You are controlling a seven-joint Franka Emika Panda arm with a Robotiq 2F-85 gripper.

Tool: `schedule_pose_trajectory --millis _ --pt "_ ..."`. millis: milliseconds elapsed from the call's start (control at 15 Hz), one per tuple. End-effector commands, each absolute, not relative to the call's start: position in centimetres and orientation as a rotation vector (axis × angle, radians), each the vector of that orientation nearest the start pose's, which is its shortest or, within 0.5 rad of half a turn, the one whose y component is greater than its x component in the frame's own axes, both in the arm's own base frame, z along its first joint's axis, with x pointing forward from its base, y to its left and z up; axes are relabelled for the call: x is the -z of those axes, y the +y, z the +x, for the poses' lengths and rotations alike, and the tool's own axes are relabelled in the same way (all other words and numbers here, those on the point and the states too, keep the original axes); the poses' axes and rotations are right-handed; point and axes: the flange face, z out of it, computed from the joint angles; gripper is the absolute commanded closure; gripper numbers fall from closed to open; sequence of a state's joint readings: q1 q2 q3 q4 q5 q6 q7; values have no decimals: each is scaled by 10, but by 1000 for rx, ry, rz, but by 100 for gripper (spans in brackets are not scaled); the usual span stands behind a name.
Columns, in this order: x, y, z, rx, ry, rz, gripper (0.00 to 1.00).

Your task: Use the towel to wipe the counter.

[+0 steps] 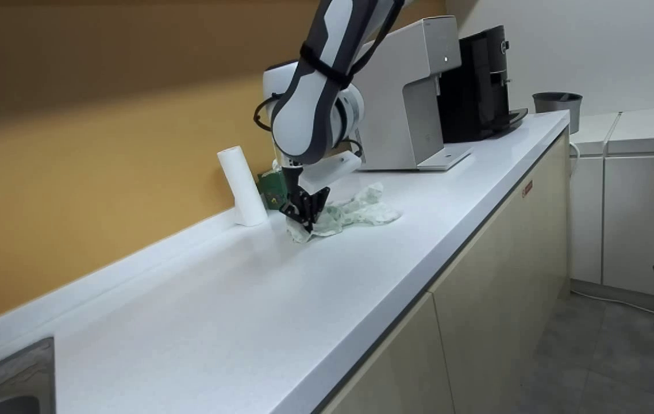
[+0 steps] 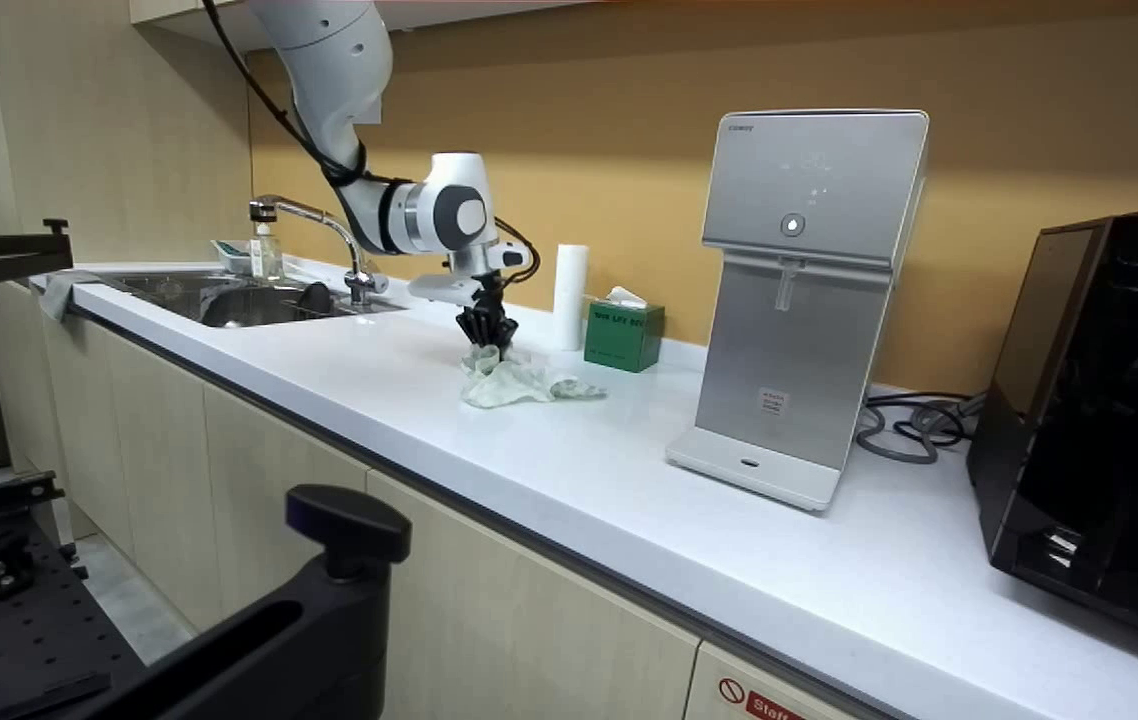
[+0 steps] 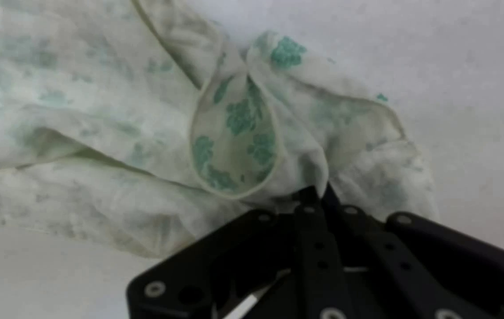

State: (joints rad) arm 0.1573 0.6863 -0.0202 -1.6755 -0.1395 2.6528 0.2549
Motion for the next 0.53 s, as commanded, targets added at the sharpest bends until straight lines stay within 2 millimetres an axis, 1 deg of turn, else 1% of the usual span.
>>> schedule_pose_trajectory --millis 0,133,200,267,333,400,467 --pt "-177 134 728 413 -78 -3123 99" --pt "-174 142 739 416 -81 -3132 99" --pt "-180 142 742 412 -71 -3145 72" --pt "-190 141 743 406 -67 -3149 71" --pt "-197 142 745 411 -55 -3164 66" --pt "-209 142 744 426 -55 -3172 59" --pt "-216 143 744 440 -55 -3182 53"
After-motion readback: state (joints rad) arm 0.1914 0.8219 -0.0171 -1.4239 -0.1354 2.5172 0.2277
